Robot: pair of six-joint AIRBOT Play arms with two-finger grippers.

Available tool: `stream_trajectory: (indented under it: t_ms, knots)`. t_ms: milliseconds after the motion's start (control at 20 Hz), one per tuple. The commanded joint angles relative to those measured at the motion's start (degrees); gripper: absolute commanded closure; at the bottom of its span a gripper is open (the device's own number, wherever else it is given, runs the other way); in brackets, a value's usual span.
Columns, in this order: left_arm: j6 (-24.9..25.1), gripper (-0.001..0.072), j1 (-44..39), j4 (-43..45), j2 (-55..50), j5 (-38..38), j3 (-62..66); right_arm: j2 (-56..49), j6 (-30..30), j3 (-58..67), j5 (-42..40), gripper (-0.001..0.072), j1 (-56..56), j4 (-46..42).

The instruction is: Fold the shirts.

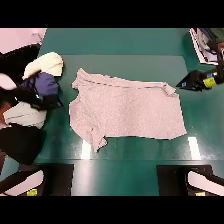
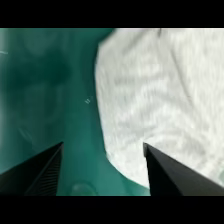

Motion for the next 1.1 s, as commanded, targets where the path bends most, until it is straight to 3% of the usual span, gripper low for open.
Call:
stream_trajectory:
  t_ms: [0, 150, 450, 500, 550, 600, 750, 850, 900, 1050]
  knots:
    - [4.5, 0.0119, 0.3, -9.9, 4.1, 4.2, -14.5, 8.0, -1.2, -11.6, -3.5, 0.0398, -5.0, 8.8]
    - [7.4, 0.0119, 0.1, -14.5, 4.1, 8.0, -19.6, 11.4, -1.4, -15.2, -3.7, 0.0398, -6.8, 9.2]
    - [7.5, 0.012, 0.1, -17.5, 3.7, 13.1, -23.0, 14.4, -1.4, -15.7, -4.3, 0.0406, -6.9, 9.1]
    - [7.9, 0.0176, 0.1, -18.3, 3.7, 14.1, -23.0, 14.6, -1.4, -15.7, -4.3, 0.0406, -6.9, 9.2]
    - [9.0, 0.0341, 0.1, -18.9, 3.7, 14.8, -23.0, 14.6, -1.4, -15.7, -4.2, 0.0406, -6.9, 9.2]
    - [9.3, 0.0374, 0.1, -19.0, 3.7, 15.2, -23.0, 14.6, -1.4, -15.7, -4.1, 0.0406, -6.9, 9.2]
    - [9.3, 0.0378, 0.1, -19.0, 3.7, 15.1, -23.0, 14.6, -1.4, -15.7, -4.2, 0.0406, -6.9, 9.2]
    - [10.6, 0.0621, 0.1, -19.1, 3.7, 15.3, -23.0, 14.6, -1.4, -15.7, -4.2, 0.0406, -6.9, 9.1]
    - [10.6, 0.0688, 0.1, -19.1, 3.7, 15.3, -23.0, 14.6, -1.4, -15.7, -4.2, 0.0406, -6.9, 9.1]
    - [11.0, 0.0689, 0.1, -18.4, 3.9, 14.6, -21.9, 14.6, -1.4, -15.7, -3.0, 0.0406, -7.4, 5.5]
